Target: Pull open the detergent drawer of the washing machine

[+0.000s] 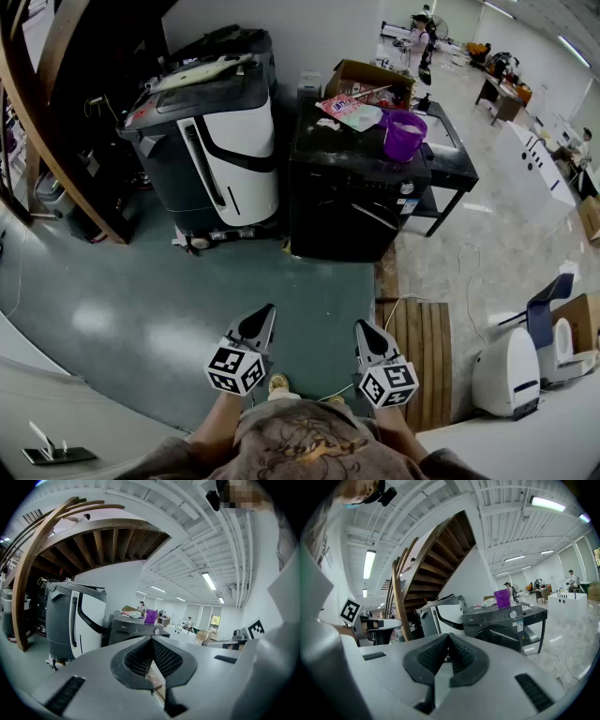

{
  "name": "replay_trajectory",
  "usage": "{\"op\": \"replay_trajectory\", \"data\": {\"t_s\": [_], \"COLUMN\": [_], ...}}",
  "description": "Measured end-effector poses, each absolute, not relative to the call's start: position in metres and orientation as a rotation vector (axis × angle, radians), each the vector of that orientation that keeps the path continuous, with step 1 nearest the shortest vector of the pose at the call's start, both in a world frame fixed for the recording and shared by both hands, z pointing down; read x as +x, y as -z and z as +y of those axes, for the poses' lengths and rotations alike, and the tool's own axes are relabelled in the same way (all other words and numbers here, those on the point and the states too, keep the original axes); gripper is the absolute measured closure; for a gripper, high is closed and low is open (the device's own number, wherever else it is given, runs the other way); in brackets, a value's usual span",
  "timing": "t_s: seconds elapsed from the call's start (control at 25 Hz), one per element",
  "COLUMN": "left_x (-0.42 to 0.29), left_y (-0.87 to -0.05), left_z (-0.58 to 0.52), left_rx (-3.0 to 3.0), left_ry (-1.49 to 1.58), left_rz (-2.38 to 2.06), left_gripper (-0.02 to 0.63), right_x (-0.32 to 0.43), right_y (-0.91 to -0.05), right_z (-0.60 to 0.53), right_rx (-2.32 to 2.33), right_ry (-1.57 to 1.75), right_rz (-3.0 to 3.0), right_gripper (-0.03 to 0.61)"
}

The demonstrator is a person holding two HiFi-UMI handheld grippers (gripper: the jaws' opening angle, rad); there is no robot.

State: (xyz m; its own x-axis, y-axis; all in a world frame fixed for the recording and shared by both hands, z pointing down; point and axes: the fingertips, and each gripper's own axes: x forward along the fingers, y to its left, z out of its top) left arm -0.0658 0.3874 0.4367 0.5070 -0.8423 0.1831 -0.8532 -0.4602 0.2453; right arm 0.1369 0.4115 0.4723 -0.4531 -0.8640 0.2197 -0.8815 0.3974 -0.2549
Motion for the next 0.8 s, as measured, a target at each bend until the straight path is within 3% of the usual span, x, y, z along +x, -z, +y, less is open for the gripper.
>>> {"op": "replay_trajectory", "data": {"t_s": [0.8], "left_x": [-0.131], "left_y": [-0.444], "left_z": [0.344], "left_rx": [2.550], "left_ry": [-0.049], "left_rz": [-1.271], "left_gripper": [0.592], "right_x": [0.054], "right_y": [-0.480], "right_z": [0.381], "right_rx": [1.694], "right_ry": [-0.536], "right_rz": [-2.533], "right_gripper": [0.575]}}
